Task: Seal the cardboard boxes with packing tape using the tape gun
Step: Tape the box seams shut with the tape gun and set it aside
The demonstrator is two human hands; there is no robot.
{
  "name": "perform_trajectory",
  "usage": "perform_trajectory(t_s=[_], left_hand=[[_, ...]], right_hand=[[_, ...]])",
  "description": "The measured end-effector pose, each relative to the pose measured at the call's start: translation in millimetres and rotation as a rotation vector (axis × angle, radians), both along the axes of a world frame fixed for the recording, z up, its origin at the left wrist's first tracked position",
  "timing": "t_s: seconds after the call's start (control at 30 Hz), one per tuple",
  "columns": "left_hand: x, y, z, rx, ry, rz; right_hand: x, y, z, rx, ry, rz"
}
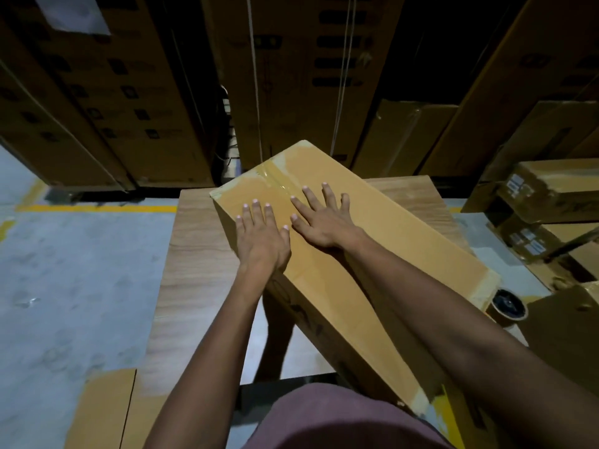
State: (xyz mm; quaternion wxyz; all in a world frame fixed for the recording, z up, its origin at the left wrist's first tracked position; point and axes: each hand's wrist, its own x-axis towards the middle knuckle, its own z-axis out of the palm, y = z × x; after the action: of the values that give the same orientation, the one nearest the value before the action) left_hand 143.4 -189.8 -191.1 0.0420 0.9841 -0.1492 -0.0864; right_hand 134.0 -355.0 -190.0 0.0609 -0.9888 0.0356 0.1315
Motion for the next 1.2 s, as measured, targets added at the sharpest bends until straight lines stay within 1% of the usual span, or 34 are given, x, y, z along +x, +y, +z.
perform_trajectory(t_s=[0.1,0.27,0.53,0.73,0.8,0.9,0.97,1.07,1.2], left_hand=[[1,0,0,0.015,0.004,0.003],[1,-2,4,0.006,0.002,0.017],[3,-2,1,-0.024,0.005,0.029],[2,-1,3,-0.048,-0.012,0.044],[1,2,2,-0.068,-0.019,0.046],[1,4,-1,-0.089,-0.016,0.048],[0,4,-2,-0.087,-0.025,0.05],[-1,3,-2,-0.078,-0.042,0.058],[-4,-7,-2,0.005,-0.01,0.1]], right_hand=[[33,7,2,-0.01,-0.008,0.024],[63,13,3,-0.013,-0.024,0.012],[107,18,14,-0.057,0.026,0.068],[108,43,14,0.073,0.009,-0.004],[93,44,13,0.103,-0.005,-0.023],[47,36,4,0.123,-0.057,-0.048],[6,27,-1,0.125,-0.092,-0.067],[-60,9,-1,0.124,-0.081,-0.135],[-151,-8,5,0.115,-0.074,-0.242]])
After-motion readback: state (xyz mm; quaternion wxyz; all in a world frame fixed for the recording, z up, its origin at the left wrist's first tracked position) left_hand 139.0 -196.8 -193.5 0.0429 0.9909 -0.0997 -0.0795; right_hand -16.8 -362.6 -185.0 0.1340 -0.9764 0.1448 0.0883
